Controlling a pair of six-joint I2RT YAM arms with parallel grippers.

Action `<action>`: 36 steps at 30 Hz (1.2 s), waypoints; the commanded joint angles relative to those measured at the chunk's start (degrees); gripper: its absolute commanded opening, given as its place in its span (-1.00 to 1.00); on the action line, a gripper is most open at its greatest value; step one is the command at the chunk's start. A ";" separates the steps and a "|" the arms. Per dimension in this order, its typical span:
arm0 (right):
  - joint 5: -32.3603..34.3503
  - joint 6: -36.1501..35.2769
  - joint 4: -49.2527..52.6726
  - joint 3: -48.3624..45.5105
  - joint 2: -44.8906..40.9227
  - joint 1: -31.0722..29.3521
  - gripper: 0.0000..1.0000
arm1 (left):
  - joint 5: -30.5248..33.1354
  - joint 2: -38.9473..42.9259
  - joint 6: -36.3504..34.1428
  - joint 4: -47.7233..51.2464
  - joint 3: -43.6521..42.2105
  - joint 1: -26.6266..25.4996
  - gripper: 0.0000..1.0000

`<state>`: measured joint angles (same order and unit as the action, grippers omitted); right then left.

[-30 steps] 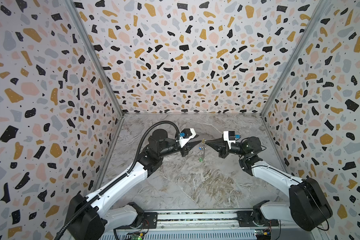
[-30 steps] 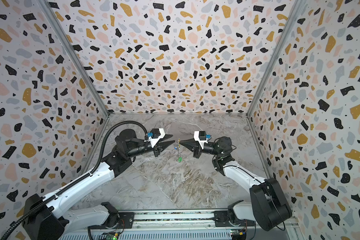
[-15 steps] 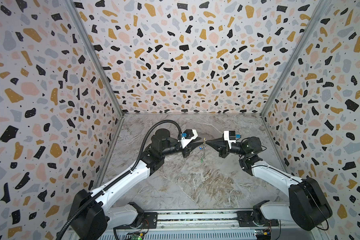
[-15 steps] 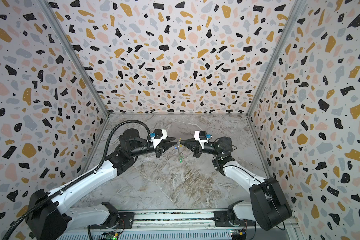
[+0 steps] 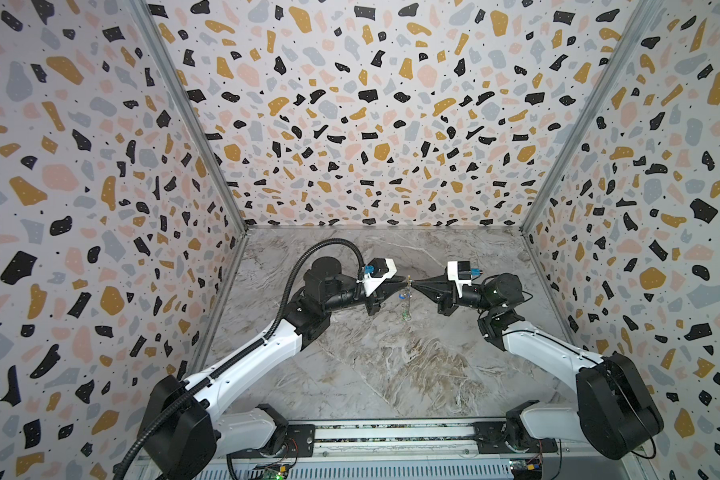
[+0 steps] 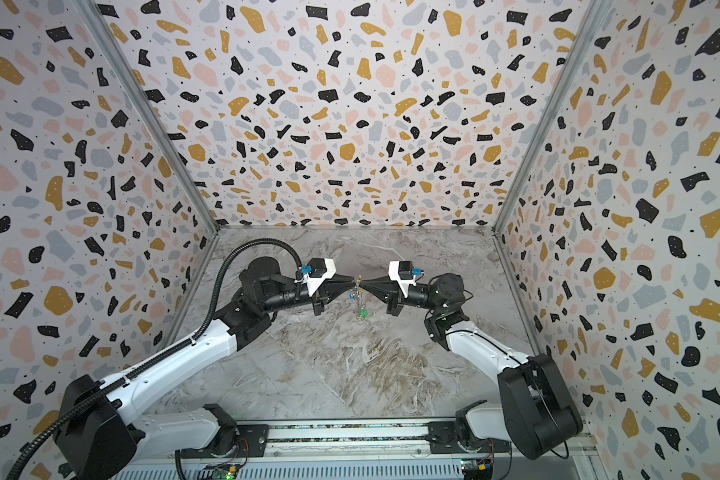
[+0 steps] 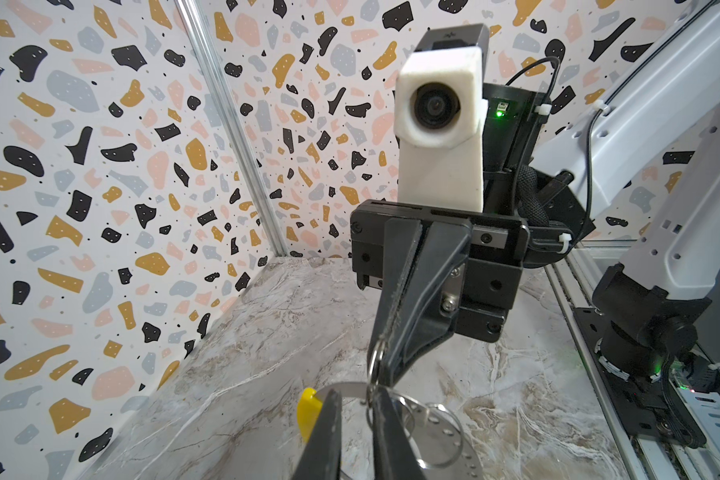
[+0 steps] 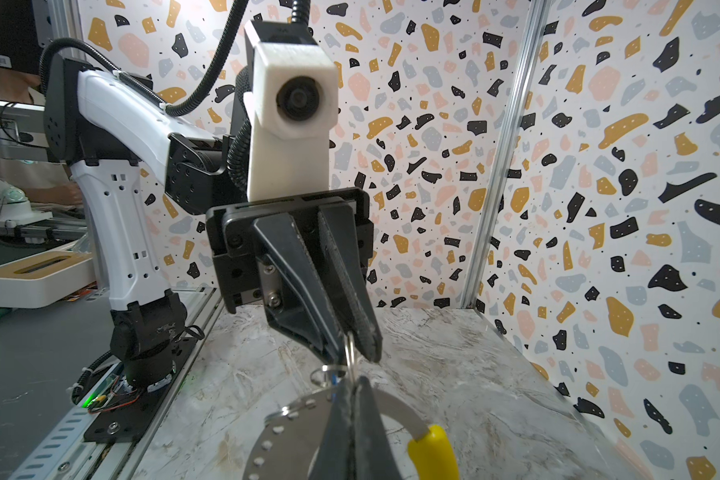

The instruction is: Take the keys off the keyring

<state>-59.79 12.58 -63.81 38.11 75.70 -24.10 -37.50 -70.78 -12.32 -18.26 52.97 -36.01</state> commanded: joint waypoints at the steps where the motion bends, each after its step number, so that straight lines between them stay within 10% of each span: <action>1: -1.16 1.26 -3.08 1.51 -0.16 0.13 -1.00 | -1.32 -0.05 1.05 -3.49 1.26 0.10 -0.66; 22: -1.98 1.09 -1.10 1.79 -0.33 0.83 -0.82 | -2.88 -1.07 0.10 -0.99 3.24 -0.11 -1.00; 26: 2.33 -8.45 12.16 2.12 -5.86 2.96 -0.28 | -1.19 -1.39 -4.03 8.30 6.82 -0.11 -1.00; 30: 8.33 -26.97 35.48 6.66 -11.11 3.14 -0.30 | 0.72 -3.69 -11.63 22.49 14.06 -0.11 -1.00; 36: 9.21 -33.85 46.75 11.18 -12.86 3.01 -0.45 | 4.36 -7.48 -20.24 37.57 22.55 -0.45 -1.00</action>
<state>-51.92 -14.63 -27.29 47.24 63.83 -20.97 -35.68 -77.36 -26.09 9.78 72.31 -36.12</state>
